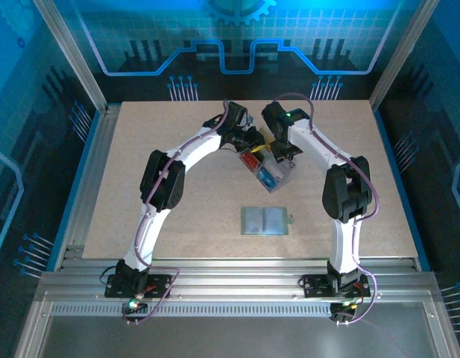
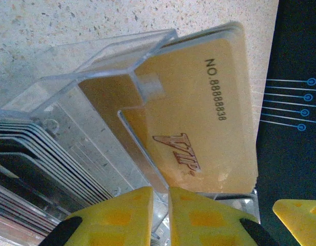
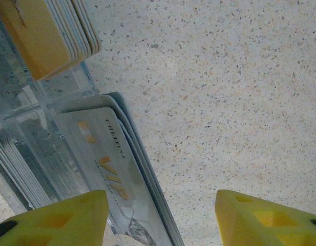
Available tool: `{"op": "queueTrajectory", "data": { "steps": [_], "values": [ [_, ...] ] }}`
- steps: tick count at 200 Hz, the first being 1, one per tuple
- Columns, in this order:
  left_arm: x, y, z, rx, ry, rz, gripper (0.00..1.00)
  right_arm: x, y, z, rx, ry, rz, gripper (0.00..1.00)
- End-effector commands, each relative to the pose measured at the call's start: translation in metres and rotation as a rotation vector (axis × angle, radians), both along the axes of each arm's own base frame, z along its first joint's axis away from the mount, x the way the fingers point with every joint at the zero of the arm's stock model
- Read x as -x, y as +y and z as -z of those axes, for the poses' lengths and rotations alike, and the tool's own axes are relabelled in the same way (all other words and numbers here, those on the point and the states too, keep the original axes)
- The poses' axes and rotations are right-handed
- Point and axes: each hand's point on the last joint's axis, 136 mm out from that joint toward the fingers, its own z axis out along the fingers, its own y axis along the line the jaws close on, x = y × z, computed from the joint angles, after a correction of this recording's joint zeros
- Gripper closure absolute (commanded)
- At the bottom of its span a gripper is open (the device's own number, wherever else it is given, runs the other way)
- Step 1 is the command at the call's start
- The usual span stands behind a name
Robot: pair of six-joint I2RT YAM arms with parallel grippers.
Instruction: Put the credit cards into the card holder
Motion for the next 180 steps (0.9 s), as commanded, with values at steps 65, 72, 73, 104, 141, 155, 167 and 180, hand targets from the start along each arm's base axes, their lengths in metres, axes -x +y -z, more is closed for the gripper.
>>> {"op": "queueTrajectory", "data": {
  "steps": [65, 72, 73, 104, 141, 155, 167, 180],
  "values": [
    [0.009, 0.009, 0.027, -0.051, 0.060, 0.023, 0.83, -0.008, -0.013, 0.005, 0.066, -0.004, 0.023, 0.41],
    [0.011, 0.010, 0.029, -0.058, 0.064, 0.024, 0.83, -0.009, -0.014, 0.004, 0.078, -0.006, 0.023, 0.41],
    [0.011, 0.010, 0.030, -0.059, 0.064, 0.025, 0.83, -0.009, -0.015, 0.005, 0.080, -0.007, 0.023, 0.41],
    [0.014, 0.016, 0.039, -0.085, 0.077, 0.026, 0.83, -0.012, -0.019, 0.006, 0.118, -0.004, 0.018, 0.41],
    [0.017, 0.019, 0.043, -0.108, 0.079, 0.033, 0.83, -0.013, -0.021, -0.001, 0.128, -0.026, 0.023, 0.44],
    [0.017, 0.021, 0.045, -0.115, 0.080, 0.034, 0.83, -0.013, -0.021, -0.007, 0.133, -0.039, 0.021, 0.45],
    [0.018, 0.022, 0.047, -0.119, 0.083, 0.035, 0.83, -0.013, -0.021, -0.011, 0.134, -0.049, 0.019, 0.47],
    [0.019, 0.023, 0.049, -0.123, 0.087, 0.035, 0.83, -0.013, -0.021, -0.015, 0.131, -0.057, 0.017, 0.48]
  ]
}}
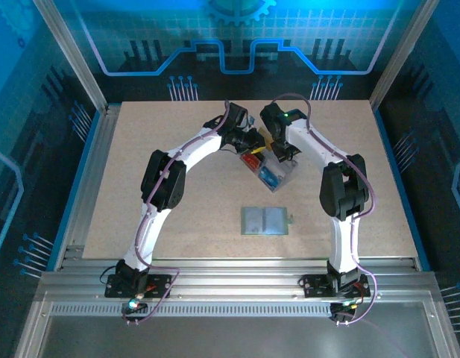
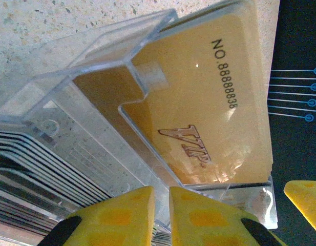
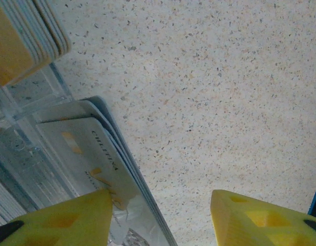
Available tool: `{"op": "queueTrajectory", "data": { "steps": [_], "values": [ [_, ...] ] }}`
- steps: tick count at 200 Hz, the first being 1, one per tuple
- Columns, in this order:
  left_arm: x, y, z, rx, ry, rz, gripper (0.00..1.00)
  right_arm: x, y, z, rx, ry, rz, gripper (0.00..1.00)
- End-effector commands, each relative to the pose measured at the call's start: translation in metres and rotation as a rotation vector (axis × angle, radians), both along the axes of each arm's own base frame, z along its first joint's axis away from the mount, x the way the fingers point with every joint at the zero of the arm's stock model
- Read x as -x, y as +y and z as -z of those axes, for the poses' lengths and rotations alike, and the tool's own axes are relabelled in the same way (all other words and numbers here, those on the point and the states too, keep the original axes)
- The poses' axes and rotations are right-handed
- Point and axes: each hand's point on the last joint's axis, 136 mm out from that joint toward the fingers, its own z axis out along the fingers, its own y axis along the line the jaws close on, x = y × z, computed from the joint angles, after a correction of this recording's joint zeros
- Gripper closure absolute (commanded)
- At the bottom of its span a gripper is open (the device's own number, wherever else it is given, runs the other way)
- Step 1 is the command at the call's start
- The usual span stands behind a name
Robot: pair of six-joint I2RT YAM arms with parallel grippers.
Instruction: Put the credit cards into the card holder
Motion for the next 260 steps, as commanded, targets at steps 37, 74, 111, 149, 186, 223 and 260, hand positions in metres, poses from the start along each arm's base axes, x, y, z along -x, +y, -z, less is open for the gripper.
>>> {"op": "queueTrajectory", "data": {
  "steps": [37, 74, 111, 149, 186, 223, 260],
  "values": [
    [0.018, 0.023, 0.045, -0.108, 0.115, -0.009, 0.83, -0.007, -0.007, -0.021, 0.030, -0.046, 0.000, 0.52],
    [0.018, 0.025, 0.046, -0.108, 0.115, -0.009, 0.82, -0.007, -0.007, -0.025, 0.029, -0.053, -0.004, 0.58],
    [0.019, 0.025, 0.047, -0.109, 0.120, -0.009, 0.82, -0.008, -0.006, -0.028, 0.027, -0.057, -0.008, 0.61],
    [0.019, 0.026, 0.048, -0.107, 0.120, -0.011, 0.82, -0.008, -0.006, -0.028, 0.028, -0.055, -0.010, 0.65],
    [0.019, 0.028, 0.049, -0.107, 0.123, -0.015, 0.82, -0.008, -0.005, -0.030, 0.032, -0.059, -0.014, 0.68],
    [0.019, 0.028, 0.048, -0.106, 0.123, -0.015, 0.82, -0.008, -0.005, -0.031, 0.034, -0.059, -0.018, 0.70],
    [0.019, 0.029, 0.049, -0.106, 0.124, -0.017, 0.82, -0.007, -0.003, -0.033, 0.037, -0.060, -0.025, 0.74]
  ]
}}
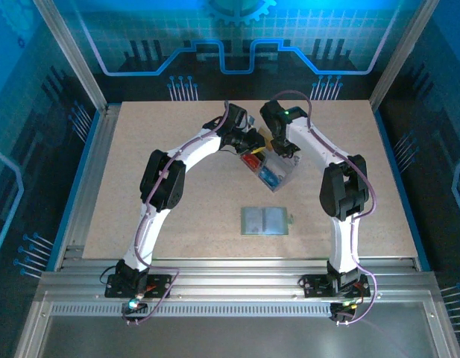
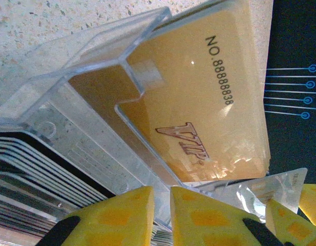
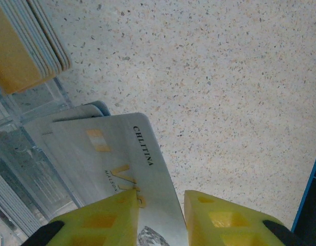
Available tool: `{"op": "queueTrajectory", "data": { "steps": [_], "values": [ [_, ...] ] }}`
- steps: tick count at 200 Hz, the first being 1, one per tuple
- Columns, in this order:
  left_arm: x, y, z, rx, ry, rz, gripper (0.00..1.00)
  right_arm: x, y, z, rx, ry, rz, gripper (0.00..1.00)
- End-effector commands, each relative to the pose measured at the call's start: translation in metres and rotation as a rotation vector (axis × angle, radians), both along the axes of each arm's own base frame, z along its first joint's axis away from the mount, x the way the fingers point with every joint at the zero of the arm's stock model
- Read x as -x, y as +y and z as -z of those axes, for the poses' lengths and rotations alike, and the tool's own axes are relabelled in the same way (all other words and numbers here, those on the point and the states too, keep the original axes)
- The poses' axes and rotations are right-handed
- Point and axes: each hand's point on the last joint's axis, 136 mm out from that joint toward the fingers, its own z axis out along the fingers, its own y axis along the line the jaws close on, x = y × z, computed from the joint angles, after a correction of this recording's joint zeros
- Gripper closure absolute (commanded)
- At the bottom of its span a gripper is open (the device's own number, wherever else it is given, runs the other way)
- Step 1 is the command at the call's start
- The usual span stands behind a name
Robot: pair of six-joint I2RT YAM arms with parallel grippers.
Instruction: Put the credit cards into the card holder
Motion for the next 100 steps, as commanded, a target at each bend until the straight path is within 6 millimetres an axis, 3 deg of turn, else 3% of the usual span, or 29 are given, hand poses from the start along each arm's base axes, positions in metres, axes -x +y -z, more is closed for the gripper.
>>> {"op": "queueTrajectory", "data": {
  "steps": [1, 100],
  "values": [
    [0.0199, 0.0281, 0.0489, -0.119, 0.142, -0.021, 0.82, -0.0025, -0.0029, -0.0209, 0.024, -0.042, -0.005, 0.74],
    [0.0205, 0.0302, 0.0513, -0.119, 0.147, -0.024, 0.82, -0.0005, 0.0030, -0.0254, 0.028, -0.037, -0.026, 0.85]
  ]
}}
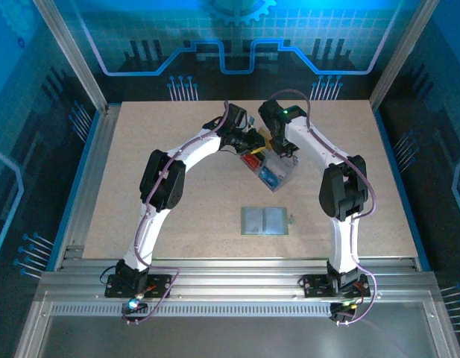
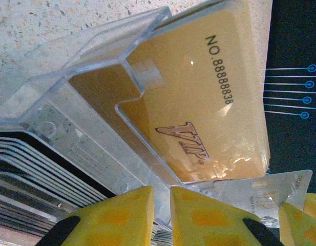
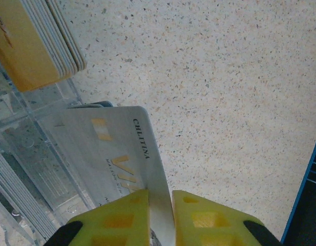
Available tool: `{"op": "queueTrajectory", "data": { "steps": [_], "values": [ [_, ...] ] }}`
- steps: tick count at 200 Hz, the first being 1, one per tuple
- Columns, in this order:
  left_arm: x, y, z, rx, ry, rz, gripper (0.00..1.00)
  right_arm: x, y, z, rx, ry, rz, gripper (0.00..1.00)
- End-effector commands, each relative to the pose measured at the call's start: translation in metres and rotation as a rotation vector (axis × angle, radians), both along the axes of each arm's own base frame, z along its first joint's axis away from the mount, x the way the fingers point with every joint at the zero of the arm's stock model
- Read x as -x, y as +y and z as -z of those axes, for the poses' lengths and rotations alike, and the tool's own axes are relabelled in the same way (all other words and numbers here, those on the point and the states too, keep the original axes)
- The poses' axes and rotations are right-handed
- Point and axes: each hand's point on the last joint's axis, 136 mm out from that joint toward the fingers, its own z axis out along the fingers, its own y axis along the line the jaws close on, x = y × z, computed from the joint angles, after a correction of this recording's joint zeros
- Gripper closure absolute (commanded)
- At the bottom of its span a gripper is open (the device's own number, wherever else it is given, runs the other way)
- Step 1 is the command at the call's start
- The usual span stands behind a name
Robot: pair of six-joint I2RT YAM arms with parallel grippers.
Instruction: Put the credit cards into the card holder
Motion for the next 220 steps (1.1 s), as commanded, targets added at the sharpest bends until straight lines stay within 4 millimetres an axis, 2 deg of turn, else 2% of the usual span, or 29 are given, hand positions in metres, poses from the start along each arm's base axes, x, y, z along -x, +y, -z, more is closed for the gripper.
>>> {"op": "queueTrajectory", "data": {
  "steps": [1, 74, 150, 193, 220],
  "values": [
    [0.021, 0.030, 0.051, -0.121, 0.150, -0.024, 0.82, -0.001, -0.001, -0.019, 0.017, -0.037, -0.004, 0.85],
    [0.021, 0.031, 0.049, -0.118, 0.146, -0.026, 0.82, 0.004, 0.008, -0.024, -0.018, -0.027, -0.024, 0.92],
    [0.023, 0.032, 0.045, -0.110, 0.142, -0.023, 0.82, 0.012, 0.026, -0.022, -0.132, 0.008, -0.050, 0.97],
    [0.023, 0.030, 0.036, -0.091, 0.130, -0.013, 0.81, 0.015, 0.033, -0.023, -0.193, 0.031, -0.056, 0.99],
    [0.023, 0.030, 0.024, -0.069, 0.116, -0.006, 0.79, 0.015, 0.034, -0.026, -0.217, 0.034, -0.055, 1.00]
  ]
}}
